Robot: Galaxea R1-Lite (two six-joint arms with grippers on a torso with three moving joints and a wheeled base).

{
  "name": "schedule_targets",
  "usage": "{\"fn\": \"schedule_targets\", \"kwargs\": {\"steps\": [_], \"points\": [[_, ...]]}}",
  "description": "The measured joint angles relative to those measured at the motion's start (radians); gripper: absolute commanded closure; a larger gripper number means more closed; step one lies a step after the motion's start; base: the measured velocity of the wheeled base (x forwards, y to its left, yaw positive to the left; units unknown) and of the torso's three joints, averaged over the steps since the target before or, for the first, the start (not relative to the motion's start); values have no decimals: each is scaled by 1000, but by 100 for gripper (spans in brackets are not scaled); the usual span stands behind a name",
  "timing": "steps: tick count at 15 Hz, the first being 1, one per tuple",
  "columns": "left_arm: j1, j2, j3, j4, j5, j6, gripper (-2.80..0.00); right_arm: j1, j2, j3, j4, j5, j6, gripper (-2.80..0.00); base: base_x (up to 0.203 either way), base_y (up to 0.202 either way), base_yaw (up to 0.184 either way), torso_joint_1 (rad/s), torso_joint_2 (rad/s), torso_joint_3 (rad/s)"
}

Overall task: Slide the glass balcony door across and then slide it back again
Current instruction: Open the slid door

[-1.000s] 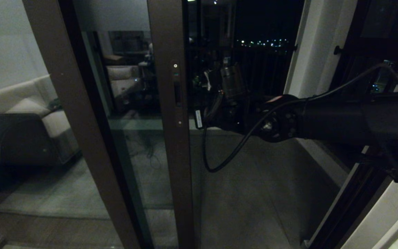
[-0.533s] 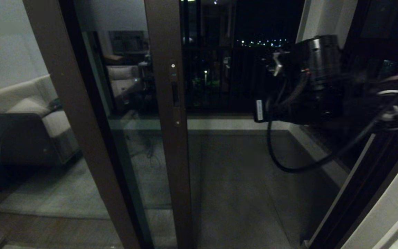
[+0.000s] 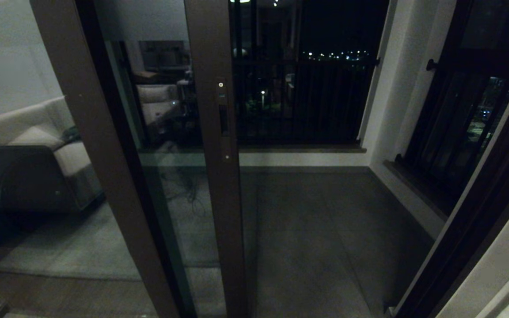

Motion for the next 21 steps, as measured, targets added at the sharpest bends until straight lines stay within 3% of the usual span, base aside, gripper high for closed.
{"fn": "schedule_targets", "kwargs": {"steps": [3, 6, 10, 14, 17, 19, 21], "points": [[0, 0, 0, 0, 0, 0, 0, -80, -283, 97, 121, -12, -55, 0, 0, 0, 0, 0, 0, 0], [0, 0, 0, 0, 0, 0, 0, -125, -565, 224, 146, -3, -117, 0, 0, 0, 0, 0, 0, 0], [0, 0, 0, 0, 0, 0, 0, -191, -880, 411, 155, 205, -132, 0, 0, 0, 0, 0, 0, 0], [0, 0, 0, 0, 0, 0, 0, -213, -985, 684, 148, 363, -57, 0, 0, 0, 0, 0, 0, 0], [0, 0, 0, 0, 0, 0, 0, -217, -1002, 892, -18, 419, -17, 0, 0, 0, 0, 0, 0, 0], [0, 0, 0, 0, 0, 3, 0, -217, -1004, 967, -161, 467, 7, 0, 0, 0, 0, 0, 0, 0], [0, 0, 0, 0, 0, 4, 0, -216, -1005, 1018, -287, 462, 12, 0, 0, 0, 0, 0, 0, 0]]}}
